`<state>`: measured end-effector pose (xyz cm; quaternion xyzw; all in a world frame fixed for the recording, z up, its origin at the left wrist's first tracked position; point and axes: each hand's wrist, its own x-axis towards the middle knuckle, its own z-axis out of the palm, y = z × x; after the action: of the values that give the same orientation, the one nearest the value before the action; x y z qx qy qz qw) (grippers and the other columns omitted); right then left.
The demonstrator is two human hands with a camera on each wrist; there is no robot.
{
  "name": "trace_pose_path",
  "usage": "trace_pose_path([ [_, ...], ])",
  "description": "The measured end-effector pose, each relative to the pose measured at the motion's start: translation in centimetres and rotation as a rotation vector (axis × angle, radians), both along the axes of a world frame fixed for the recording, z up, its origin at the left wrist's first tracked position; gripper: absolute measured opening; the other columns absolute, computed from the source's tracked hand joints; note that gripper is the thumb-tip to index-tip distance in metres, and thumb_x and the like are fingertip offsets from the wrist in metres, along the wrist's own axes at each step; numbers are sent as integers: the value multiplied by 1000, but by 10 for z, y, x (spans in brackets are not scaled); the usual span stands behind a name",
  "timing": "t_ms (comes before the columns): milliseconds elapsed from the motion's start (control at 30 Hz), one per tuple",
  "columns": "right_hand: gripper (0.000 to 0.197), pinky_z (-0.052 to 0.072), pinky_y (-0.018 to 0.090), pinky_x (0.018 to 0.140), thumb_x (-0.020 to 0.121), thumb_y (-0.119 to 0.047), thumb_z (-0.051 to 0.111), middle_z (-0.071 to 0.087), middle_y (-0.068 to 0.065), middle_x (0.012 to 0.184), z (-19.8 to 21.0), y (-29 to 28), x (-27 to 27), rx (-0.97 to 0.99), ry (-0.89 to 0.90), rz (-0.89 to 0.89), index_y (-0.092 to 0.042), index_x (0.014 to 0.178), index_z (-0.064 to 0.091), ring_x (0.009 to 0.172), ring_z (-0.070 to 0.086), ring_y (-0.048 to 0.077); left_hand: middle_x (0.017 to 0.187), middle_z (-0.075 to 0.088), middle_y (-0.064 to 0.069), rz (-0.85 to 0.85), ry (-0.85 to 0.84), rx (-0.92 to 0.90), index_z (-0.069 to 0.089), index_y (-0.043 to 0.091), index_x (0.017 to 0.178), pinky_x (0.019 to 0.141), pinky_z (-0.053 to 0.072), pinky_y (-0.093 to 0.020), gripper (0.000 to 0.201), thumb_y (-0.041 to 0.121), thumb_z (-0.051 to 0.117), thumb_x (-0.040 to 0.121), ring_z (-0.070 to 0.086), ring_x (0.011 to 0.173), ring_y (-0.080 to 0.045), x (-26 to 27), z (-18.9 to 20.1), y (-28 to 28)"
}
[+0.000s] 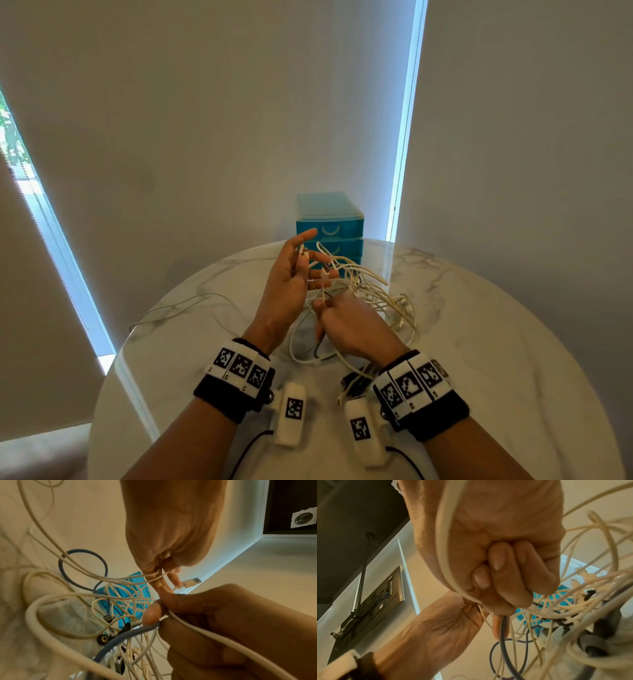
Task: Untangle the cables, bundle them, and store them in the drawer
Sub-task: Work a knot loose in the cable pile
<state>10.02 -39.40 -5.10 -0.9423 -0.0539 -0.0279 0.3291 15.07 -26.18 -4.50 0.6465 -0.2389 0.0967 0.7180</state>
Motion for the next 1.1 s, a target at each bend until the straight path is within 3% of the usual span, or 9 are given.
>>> trace_pose_path([
  [133, 28, 51, 46, 102, 104, -15, 54, 72, 18, 124, 4, -3, -1, -59, -6, 132, -2, 114, 77, 124, 62, 33, 115, 74, -13, -146, 13, 43, 51, 27, 151, 82, 64, -37, 39, 15, 36, 117, 78, 98, -36, -9, 2, -8],
  [233, 46, 49, 51, 107, 96, -18, 47, 68, 23, 131, 6, 2, 1, 46, -13, 114, -2, 133, 68, 124, 60, 40, 97, 73, -8, -158, 108, 29, 59, 27, 146, 71, 57, -23, 39, 13, 38, 117, 71, 84, -16, -9, 1, -10],
  [433, 32, 52, 31, 67, 110, -34, 52, 70, -2, 76, 15, -3, -4, 41, 78, 125, -14, 103, 75, 67, 63, 12, 72, 48, 0, -10, 170, -317, 54, 18, 133, 57, 41, -29, 42, -3, 28, 108, 44, 59, -11, 5, 2, -2],
  [500, 10, 56, 32, 70, 104, -24, 63, 78, 2, 81, 21, -10, -8, 123, 150, 210, -16, 111, 63, 66, 69, 12, 73, 50, 2, 117, 210, -466, 53, 21, 131, 51, 35, -25, 41, 0, 28, 108, 40, 57, -9, 13, 7, 14],
  [567, 25, 60, 33, 73, 101, -13, 68, 82, 5, 88, 33, -21, -14, 211, 250, 302, -18, 120, 53, 68, 74, 16, 75, 52, 2, 269, 227, -579, 54, 23, 130, 48, 33, -22, 37, 6, 29, 110, 40, 57, -8, 21, 11, 37],
  [700, 23, 59, 31, 79, 101, -25, 74, 81, 5, 86, 54, -52, -13, 456, -143, 137, -21, 120, 61, 74, 74, 14, 71, 46, 3, 396, 253, -630, 54, 20, 127, 41, 26, -21, 34, 7, 28, 110, 33, 51, -7, 35, 14, 77],
  [900, 12, 64, 39, 88, 94, -12, 81, 81, 10, 92, 39, -52, 4, 935, -318, -48, -5, 102, 77, 82, 74, 19, 61, 37, 14, 62, 245, 69, 72, 20, 119, 44, 24, -21, 59, 68, 42, 105, 29, 51, -7, -2, 30, 44],
  [1000, 7, 59, 26, 72, 88, -7, 85, 80, 2, 81, 31, -46, 8, 825, -370, -95, -8, 94, 82, 72, 73, 10, 45, 50, 21, -69, 70, 476, 78, 9, 110, 46, 34, -5, 45, 43, 49, 110, 49, 43, 6, -35, 42, 21],
  [1100, 10, 63, 32, 81, 86, -10, 86, 82, -2, 87, 30, -43, 7, 814, -422, -133, -15, 95, 85, 83, 78, 11, 43, 47, 12, -108, 15, 532, 80, 2, 105, 50, 36, -3, 35, 29, 57, 109, 52, 45, 10, -43, 42, 17],
])
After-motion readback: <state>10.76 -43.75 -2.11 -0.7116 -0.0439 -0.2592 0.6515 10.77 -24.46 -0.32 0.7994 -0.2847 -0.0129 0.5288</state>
